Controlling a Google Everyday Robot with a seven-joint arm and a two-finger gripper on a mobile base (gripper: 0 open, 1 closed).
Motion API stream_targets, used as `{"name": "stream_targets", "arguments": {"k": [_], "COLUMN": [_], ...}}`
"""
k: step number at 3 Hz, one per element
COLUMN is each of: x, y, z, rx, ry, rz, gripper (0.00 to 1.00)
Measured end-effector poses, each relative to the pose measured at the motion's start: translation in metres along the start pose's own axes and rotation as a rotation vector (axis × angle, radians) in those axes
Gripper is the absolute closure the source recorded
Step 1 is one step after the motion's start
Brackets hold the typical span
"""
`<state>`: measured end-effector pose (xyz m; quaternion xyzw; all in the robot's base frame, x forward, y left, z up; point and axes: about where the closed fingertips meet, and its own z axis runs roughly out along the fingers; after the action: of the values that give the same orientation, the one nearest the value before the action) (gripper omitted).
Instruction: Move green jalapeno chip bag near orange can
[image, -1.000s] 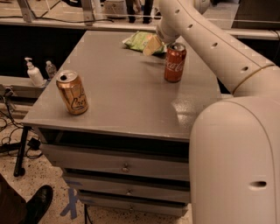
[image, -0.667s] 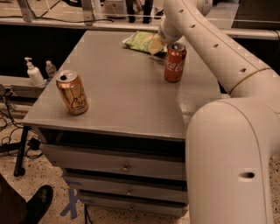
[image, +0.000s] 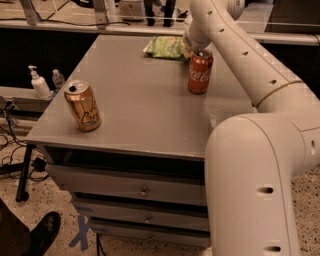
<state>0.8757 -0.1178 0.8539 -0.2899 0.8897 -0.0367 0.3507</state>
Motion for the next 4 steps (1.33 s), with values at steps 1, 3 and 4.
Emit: {"name": "stream_targets", "arguments": {"k": [1, 3, 4], "x": [-0.006, -0.041, -0.044], "y": [0.002, 0.05, 0.105], "z": [-0.009, -0.071, -0.117], "rx": [-0.016, -0.163, -0.282], "ry": [-0.005, -0.134, -0.199], "rz": [-0.007, -0.074, -0.157], "gripper": [0.95, 1.0, 1.0]}}
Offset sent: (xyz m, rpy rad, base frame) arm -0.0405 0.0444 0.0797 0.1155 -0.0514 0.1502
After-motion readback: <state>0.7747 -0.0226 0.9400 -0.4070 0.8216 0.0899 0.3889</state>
